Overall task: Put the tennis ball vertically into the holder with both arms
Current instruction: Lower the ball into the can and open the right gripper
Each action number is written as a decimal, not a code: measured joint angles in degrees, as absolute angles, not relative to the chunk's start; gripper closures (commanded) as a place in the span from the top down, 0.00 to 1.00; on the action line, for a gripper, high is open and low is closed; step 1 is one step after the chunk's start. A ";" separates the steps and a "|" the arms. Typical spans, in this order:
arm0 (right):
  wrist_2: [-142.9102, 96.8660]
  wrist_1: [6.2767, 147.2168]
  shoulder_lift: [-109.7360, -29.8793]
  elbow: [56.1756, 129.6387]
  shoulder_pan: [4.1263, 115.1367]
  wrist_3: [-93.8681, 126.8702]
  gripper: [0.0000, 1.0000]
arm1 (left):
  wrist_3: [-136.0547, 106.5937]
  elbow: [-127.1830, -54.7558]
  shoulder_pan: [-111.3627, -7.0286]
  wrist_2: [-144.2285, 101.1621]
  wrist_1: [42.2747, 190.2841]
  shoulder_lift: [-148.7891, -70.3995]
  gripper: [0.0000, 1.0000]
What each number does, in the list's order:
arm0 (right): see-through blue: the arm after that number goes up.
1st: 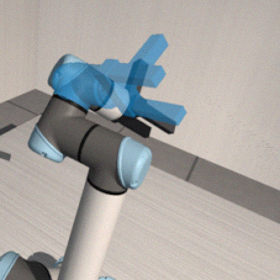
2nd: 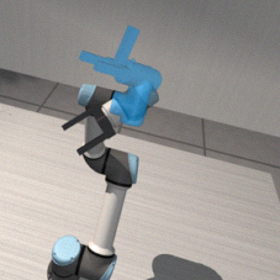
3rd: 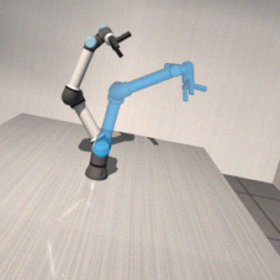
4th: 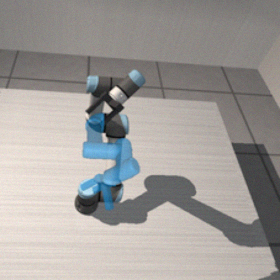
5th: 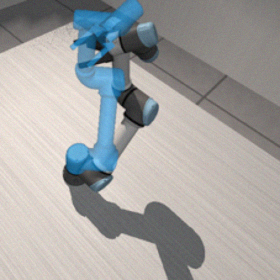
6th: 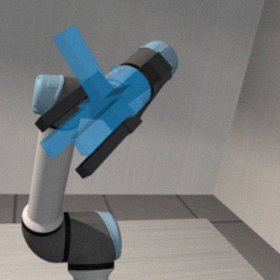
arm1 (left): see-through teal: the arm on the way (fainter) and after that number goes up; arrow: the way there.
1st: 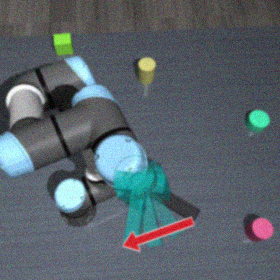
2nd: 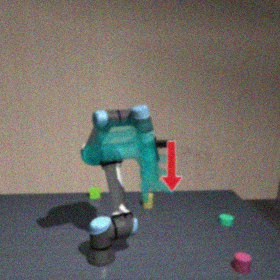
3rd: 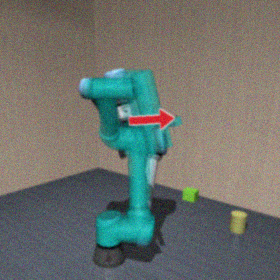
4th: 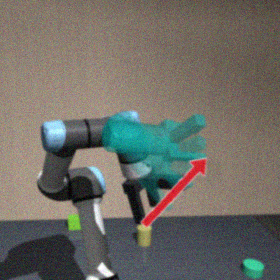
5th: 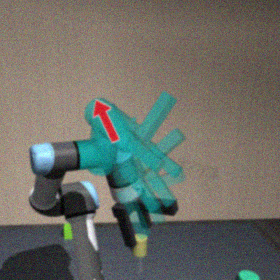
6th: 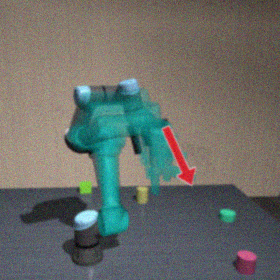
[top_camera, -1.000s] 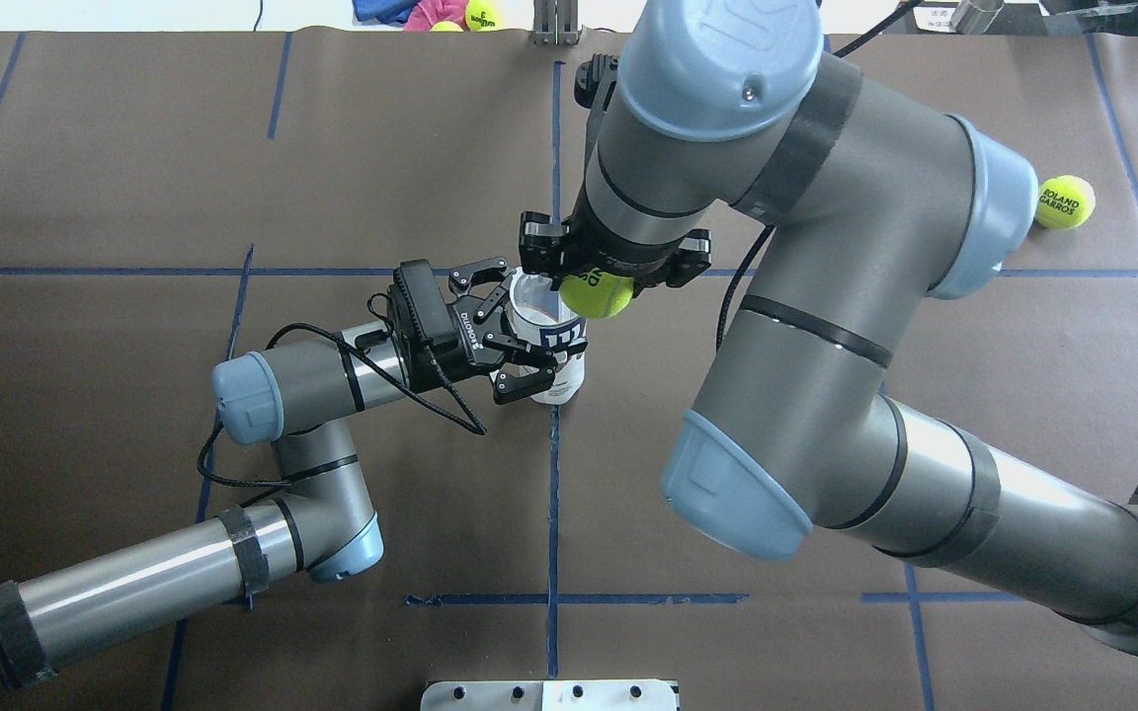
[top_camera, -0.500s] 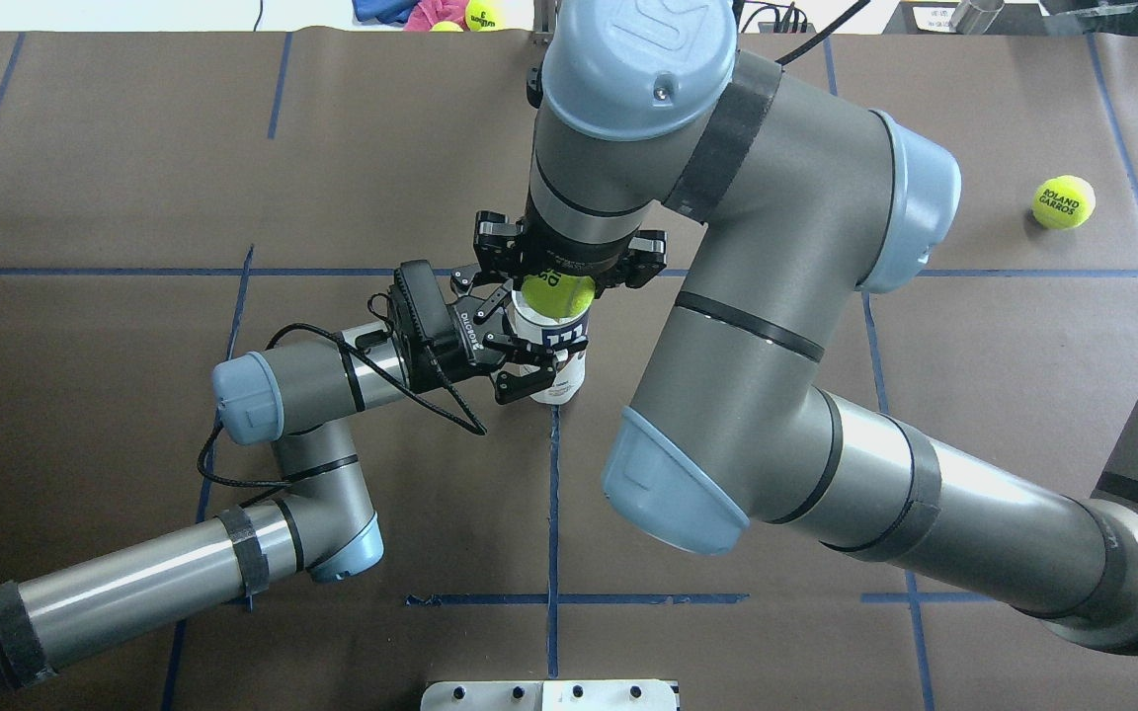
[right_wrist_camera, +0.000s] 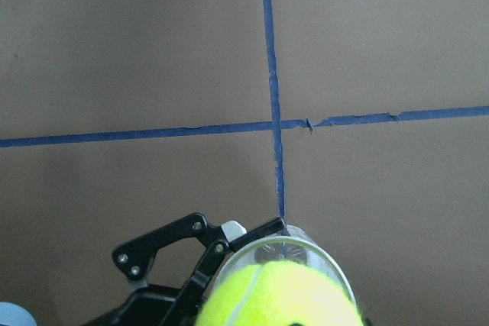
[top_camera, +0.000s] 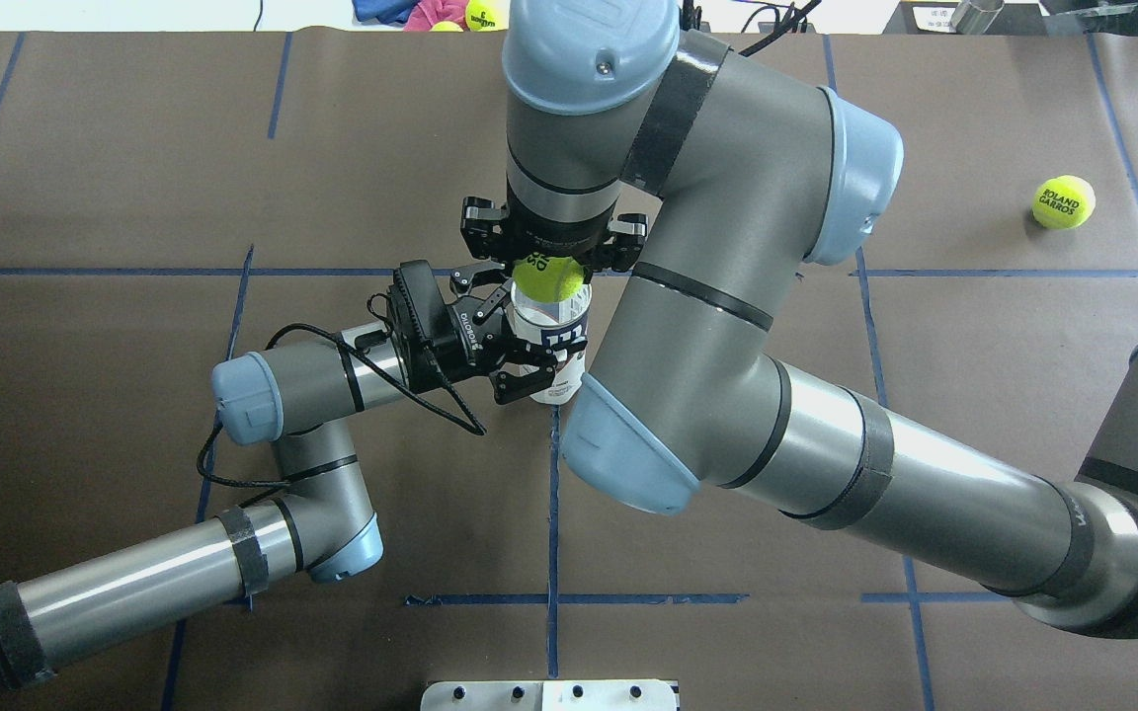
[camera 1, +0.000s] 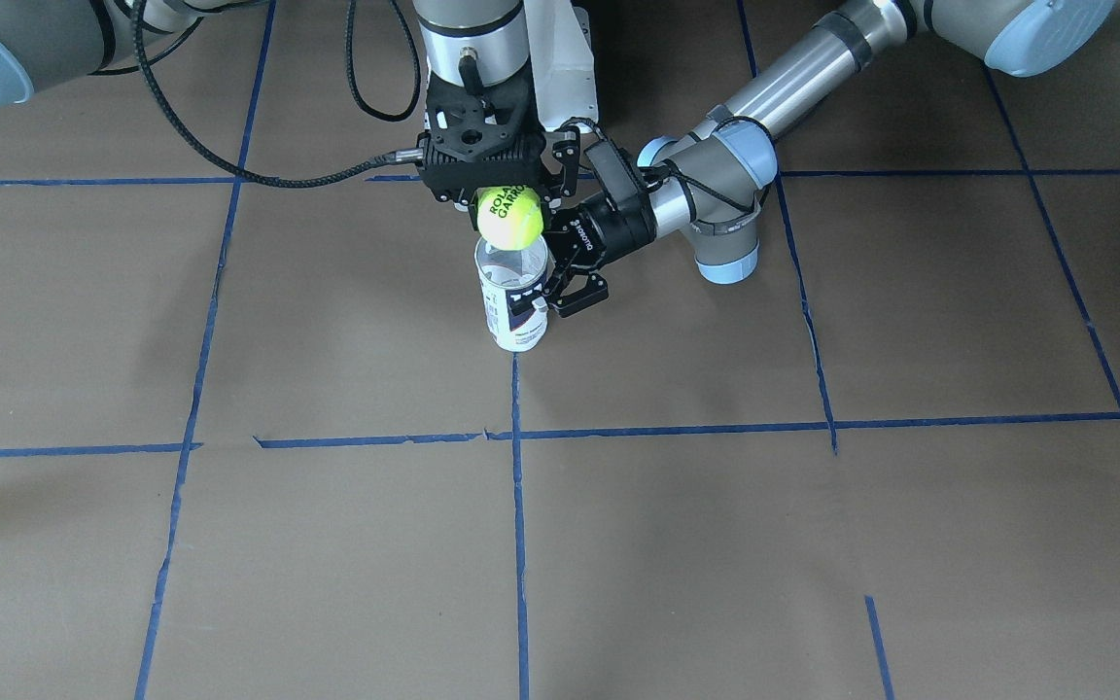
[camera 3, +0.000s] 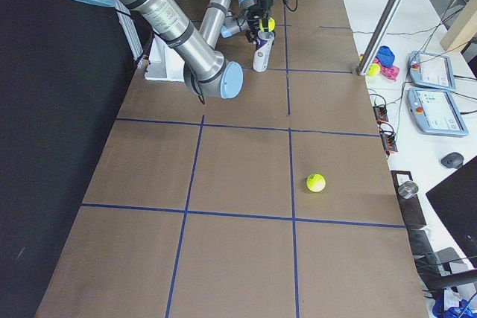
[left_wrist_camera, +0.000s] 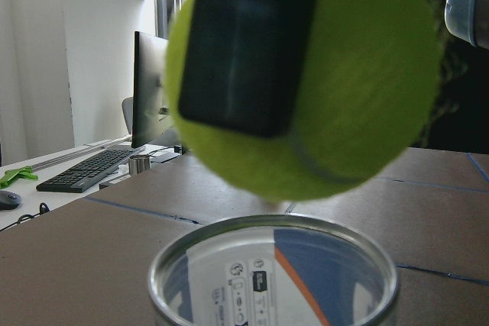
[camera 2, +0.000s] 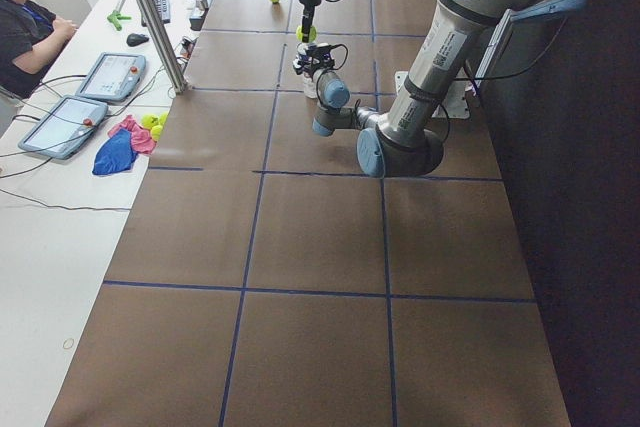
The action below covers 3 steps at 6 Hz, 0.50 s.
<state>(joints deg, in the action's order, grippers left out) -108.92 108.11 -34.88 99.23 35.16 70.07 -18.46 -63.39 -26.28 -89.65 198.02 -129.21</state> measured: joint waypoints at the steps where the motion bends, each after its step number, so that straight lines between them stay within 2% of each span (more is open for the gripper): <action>1: -108.89 108.13 -34.94 98.98 35.14 69.99 0.99 | -18.46 -63.40 -26.28 -89.65 198.01 -129.20 0.80; 3: -108.97 108.19 -34.97 99.27 35.08 69.96 1.00 | -18.46 -63.41 -26.28 -89.65 198.02 -129.17 0.80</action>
<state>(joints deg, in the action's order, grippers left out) -108.97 108.19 -34.97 99.27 35.08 69.96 -18.46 -63.41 -26.28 -89.65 198.02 -129.17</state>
